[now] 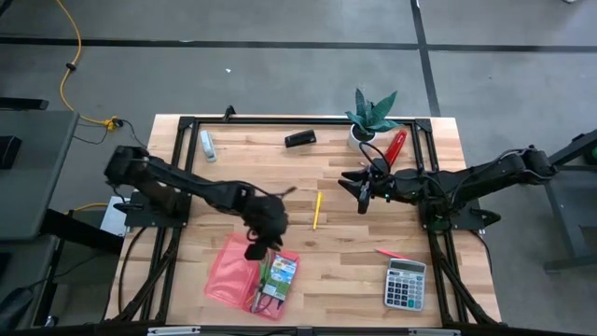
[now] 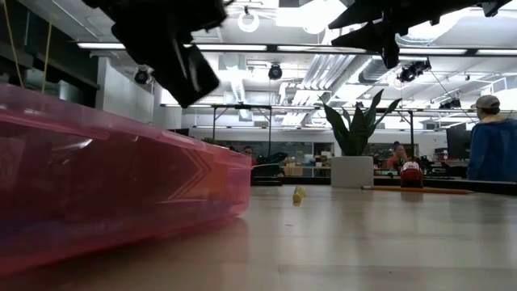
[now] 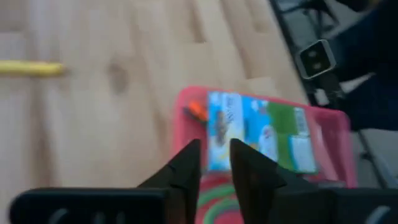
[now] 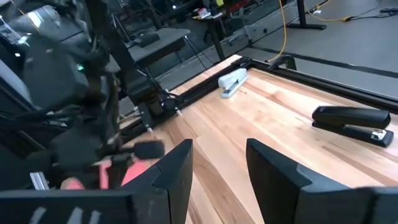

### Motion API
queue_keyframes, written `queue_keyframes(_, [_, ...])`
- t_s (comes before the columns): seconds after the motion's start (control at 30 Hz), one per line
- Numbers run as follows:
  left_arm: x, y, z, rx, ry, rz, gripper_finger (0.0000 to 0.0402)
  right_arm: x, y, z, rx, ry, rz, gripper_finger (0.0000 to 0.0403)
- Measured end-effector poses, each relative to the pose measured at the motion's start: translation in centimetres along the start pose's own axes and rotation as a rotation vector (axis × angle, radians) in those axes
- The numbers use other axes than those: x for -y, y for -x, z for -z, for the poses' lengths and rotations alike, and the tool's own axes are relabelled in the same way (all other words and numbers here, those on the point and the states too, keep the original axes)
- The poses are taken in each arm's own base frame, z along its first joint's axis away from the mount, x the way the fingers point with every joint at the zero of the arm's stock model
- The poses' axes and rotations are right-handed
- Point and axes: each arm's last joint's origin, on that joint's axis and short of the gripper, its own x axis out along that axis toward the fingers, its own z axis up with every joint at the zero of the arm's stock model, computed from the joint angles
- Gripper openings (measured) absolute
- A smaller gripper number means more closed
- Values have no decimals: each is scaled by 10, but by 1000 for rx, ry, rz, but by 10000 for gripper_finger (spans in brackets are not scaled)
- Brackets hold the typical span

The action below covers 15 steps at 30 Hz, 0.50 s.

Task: Pack school essentials
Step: Adjust the crayon box in the supply box to maximize the space

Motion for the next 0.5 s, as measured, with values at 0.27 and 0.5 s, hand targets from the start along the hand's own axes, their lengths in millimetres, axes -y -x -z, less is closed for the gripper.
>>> queue_keyframes(0.27, [-10, -45, -14, -140, -13, 167, 161, 1, 0, 2, -22, 10, 3, 142])
queue_keyframes(0.5, [-18, -58, -15, -175, -9, 168, 179, 1, 0, 3, -41, 15, -9, 142])
